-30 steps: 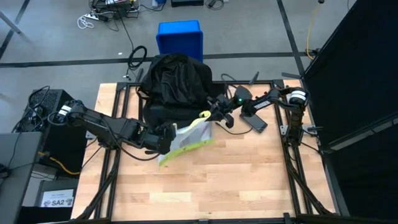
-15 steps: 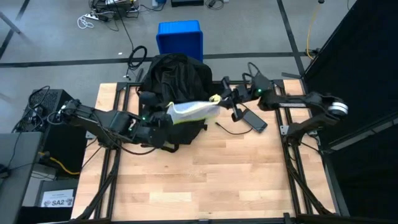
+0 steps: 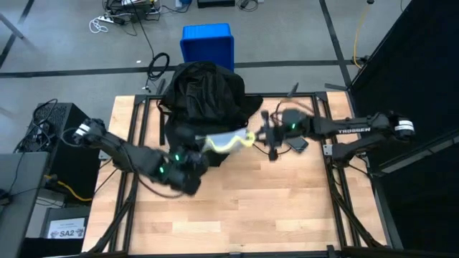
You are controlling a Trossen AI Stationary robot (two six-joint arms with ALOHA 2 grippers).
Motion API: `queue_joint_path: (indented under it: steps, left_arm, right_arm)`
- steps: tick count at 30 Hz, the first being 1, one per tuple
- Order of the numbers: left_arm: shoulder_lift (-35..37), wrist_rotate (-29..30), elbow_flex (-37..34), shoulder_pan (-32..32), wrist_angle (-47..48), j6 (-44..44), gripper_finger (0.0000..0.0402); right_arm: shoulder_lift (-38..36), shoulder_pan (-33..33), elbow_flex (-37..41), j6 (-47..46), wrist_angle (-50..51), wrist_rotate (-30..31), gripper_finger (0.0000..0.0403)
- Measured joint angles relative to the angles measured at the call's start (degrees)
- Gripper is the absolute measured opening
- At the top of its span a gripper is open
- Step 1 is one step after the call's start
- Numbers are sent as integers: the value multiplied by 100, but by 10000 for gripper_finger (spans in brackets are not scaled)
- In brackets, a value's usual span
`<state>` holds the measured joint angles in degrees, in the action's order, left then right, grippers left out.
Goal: Unpack backpack
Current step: Open the yellow zipper pouch
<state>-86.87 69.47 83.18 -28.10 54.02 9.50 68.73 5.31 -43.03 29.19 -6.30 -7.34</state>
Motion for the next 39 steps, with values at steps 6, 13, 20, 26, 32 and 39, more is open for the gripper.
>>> queue_joint_path:
  steps: [6, 13, 20, 26, 32, 39]
  left_arm:
    - [-972, -766, -1, -680, -218, -1356, 0]
    - [-2069, -1368, -3, -1046, -210, -3374, 0]
    - [-2561, -2804, -7, -1173, -367, -4861, 15]
    - [-2600, -3276, -7, -1206, -412, -5290, 84]
    - [-2386, -3111, -7, -1211, -699, -5279, 160]
    - [-2391, -2634, -4, -1156, -2445, -4114, 196]
  right_arm:
    - [426, -1283, 212, -393, 169, 617, 1]
    - [1506, -2194, 403, -1388, -333, 984, 1]
    - [2775, -2645, 427, -2373, -1311, 915, 15]
    - [3432, -2862, 424, -2745, -1937, 908, 51]
    - [3519, -2942, 414, -2973, -2109, 908, 75]
    - [3521, -2961, 416, -2926, -2408, 1122, 64]
